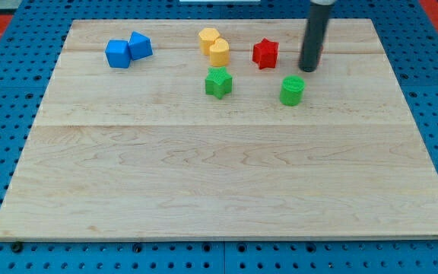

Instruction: Keep green blocks in a diagonal line with red star

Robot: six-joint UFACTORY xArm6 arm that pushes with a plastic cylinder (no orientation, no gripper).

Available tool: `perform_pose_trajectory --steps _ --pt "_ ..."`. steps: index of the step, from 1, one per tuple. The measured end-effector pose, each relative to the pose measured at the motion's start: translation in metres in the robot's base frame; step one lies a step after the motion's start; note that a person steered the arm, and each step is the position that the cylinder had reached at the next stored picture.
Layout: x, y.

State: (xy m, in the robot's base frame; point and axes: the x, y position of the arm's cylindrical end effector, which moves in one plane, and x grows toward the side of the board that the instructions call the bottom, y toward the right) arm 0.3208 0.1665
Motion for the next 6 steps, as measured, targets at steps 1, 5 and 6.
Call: perform_pose_trajectory --steps 1,5,6 --pt "0.027 0.023" --pt "0.031 -0.107" --pt "0.010 -0.129"
